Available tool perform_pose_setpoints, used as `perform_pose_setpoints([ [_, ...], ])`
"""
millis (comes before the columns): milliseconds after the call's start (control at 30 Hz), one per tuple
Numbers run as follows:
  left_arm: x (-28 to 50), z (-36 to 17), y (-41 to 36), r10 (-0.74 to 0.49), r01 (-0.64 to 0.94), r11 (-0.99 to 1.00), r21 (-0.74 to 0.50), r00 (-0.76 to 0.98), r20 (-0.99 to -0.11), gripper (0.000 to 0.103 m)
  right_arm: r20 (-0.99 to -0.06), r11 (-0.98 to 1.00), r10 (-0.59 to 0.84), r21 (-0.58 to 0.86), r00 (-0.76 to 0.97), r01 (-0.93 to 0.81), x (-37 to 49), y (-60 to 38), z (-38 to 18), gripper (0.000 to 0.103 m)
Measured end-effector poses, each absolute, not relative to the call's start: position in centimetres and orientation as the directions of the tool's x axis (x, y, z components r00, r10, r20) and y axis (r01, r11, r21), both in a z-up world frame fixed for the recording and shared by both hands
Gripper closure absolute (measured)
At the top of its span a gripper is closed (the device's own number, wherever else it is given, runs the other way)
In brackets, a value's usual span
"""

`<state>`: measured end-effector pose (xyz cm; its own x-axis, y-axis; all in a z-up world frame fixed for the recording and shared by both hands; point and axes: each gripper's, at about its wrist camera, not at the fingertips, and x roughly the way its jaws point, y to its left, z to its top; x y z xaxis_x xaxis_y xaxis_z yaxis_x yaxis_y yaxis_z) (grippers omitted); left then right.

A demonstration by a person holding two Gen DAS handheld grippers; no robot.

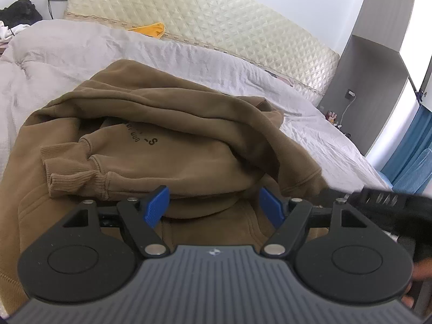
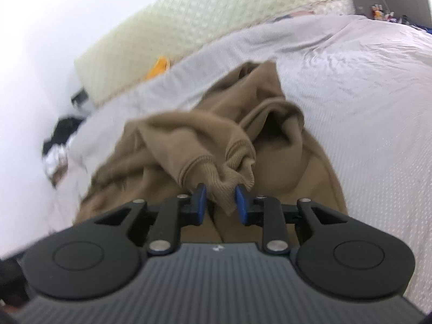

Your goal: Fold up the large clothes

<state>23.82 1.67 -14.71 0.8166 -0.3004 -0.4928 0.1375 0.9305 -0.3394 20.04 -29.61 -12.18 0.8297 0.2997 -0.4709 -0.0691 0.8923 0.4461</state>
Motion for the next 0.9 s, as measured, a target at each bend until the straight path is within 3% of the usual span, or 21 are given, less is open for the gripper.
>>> perform_pose_setpoints([
  [33,23.9,-14.8,1.6,-0.302,0.139,0.930,-0.339,0.815,-0.494,0.025,-0.454,0.885,0.295,0.463,0.841,-0.060,20.2,-30.1,-12.0,0.073],
  [100,24.1,-14.9,1.5,-0.303,0.141,0.931,-0.336,0.813,-0.498,0.025,-0.424,0.871,0.284,0.488,0.860,-0.047,20.2,-31.0,-11.8,0.055],
  [167,24.4,-15.0,1.5,-0.303,0.140,0.931,-0.336,0.809,-0.503,0.025,-0.401,0.861,0.278,0.508,0.873,-0.041,20.4,-31.6,-11.8,0.045],
  [433,24.9,-15.4,1.6,-0.320,0.143,0.923,-0.357,0.802,-0.504,0.025,-0.393,0.817,0.271,0.577,0.879,0.006,22.9,-33.5,-12.6,0.044],
  [700,24.7,-15.5,1.5,-0.376,0.189,0.897,-0.400,0.802,-0.464,0.025,-0.472,0.829,0.329,0.559,0.818,-0.011,27.4,-31.7,-15.7,0.044],
  [767,24.7,-15.4,1.5,-0.389,0.199,0.890,-0.410,0.801,-0.455,0.025,-0.479,0.817,0.360,0.576,0.801,-0.022,27.5,-31.3,-16.3,0.046],
  [900,25.0,-15.2,2.1,-0.445,0.221,0.847,-0.484,0.794,-0.415,0.024,-0.465,0.846,0.354,0.530,0.812,-0.065,26.4,-30.4,-15.3,0.076],
])
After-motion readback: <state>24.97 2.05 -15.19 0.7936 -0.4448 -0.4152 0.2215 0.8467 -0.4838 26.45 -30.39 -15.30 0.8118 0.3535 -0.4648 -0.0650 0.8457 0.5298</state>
